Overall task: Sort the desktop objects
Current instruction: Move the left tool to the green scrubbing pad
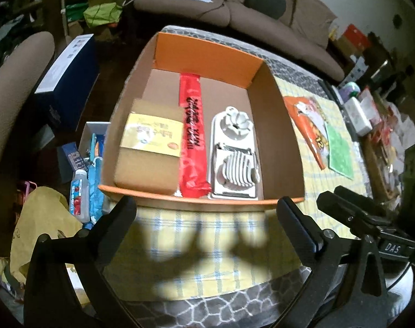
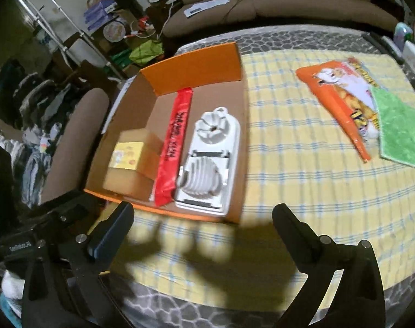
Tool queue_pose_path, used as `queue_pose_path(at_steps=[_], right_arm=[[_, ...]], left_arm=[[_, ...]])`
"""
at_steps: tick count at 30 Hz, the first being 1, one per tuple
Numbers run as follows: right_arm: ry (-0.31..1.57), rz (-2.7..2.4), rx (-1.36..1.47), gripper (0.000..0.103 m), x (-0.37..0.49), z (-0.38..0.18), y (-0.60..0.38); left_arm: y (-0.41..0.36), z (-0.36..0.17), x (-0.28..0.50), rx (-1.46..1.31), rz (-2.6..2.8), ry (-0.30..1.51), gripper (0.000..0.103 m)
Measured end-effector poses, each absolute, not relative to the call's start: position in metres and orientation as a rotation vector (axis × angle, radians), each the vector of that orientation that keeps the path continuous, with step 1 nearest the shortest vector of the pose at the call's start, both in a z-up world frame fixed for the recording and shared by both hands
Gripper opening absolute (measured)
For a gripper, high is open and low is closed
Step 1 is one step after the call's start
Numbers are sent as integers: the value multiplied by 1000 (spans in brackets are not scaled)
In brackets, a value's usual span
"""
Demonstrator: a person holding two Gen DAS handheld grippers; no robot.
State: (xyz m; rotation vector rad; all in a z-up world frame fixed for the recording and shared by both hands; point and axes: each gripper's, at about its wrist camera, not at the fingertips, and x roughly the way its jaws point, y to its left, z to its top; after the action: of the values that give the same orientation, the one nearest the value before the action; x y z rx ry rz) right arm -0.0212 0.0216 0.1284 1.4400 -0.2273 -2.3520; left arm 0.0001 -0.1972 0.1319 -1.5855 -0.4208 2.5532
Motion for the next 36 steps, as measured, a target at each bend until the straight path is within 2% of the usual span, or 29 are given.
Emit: queue_pose_path(at_steps=[9,25,36], right_arm=[[-186,-2421,1403,102,-11,134,52],[-259,-2581,1414,102,-27,117,165],[-262,-2690,1479,101,-45,90,250]], left_arm=[[-149,134,2,-1566,2518,-354,103],[-58,137,-29,-1502,2483,-277,103],[17,113,-59,-1504,2400,-201,103]])
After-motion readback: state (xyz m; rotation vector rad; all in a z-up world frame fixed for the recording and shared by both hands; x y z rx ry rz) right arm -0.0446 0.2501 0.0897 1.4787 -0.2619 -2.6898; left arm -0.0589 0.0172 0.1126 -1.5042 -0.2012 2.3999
